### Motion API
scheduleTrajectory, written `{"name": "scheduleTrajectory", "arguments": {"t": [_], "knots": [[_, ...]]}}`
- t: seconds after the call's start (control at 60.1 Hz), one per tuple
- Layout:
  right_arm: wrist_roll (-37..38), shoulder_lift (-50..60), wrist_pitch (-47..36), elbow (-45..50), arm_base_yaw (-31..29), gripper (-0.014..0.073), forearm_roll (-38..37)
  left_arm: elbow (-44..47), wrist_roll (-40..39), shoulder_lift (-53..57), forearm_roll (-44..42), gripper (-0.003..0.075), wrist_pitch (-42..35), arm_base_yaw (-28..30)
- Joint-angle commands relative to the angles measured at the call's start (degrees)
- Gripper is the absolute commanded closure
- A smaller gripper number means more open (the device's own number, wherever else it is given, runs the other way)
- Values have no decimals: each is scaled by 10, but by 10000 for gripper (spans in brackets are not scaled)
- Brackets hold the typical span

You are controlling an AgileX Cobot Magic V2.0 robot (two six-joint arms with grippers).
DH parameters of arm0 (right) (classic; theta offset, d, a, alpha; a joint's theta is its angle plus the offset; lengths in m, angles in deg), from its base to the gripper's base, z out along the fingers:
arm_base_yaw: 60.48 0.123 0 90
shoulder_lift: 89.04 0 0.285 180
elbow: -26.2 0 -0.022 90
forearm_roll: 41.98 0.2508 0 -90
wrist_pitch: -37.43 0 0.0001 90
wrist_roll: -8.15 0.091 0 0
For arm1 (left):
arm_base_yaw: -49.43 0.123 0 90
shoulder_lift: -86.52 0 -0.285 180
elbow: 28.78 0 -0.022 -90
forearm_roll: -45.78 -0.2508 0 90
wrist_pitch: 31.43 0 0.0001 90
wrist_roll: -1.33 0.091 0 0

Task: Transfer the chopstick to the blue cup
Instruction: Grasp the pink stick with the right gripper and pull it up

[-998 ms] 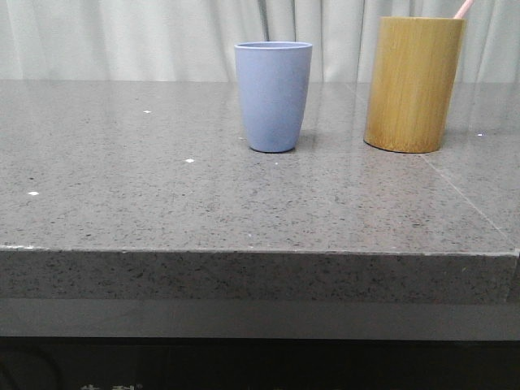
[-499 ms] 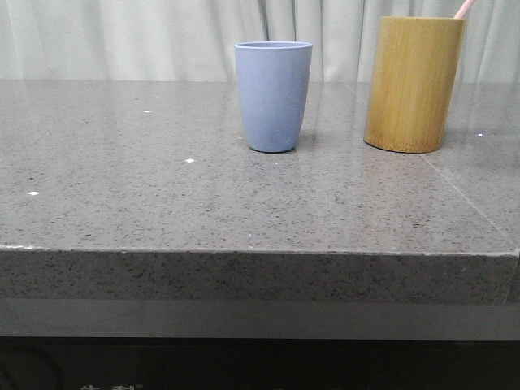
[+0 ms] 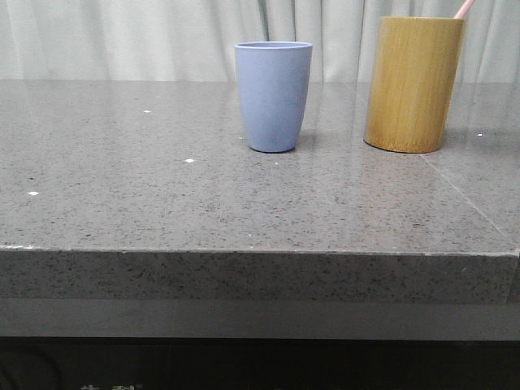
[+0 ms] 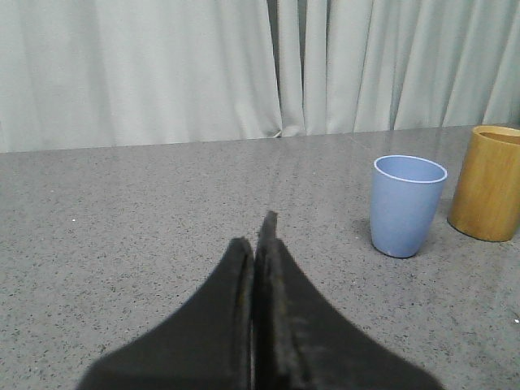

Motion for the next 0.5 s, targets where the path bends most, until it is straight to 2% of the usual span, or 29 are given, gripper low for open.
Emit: {"name": "scheduleTrajectory", "arguments": {"t": [0.0, 0.116, 0.349, 0.482], "knots": [[-2, 8, -48, -24, 0, 22, 0, -15, -6, -6, 3, 739, -47, 0], [-2, 6, -48, -24, 0, 66, 0, -15, -6, -7, 3, 739, -47, 0], [-2, 6, -49, -24, 0, 349, 0, -15, -6, -7, 3, 739, -47, 0], [-2, 6, -52, -24, 0, 419, 0, -15, -6, -7, 3, 739, -46, 0]]}}
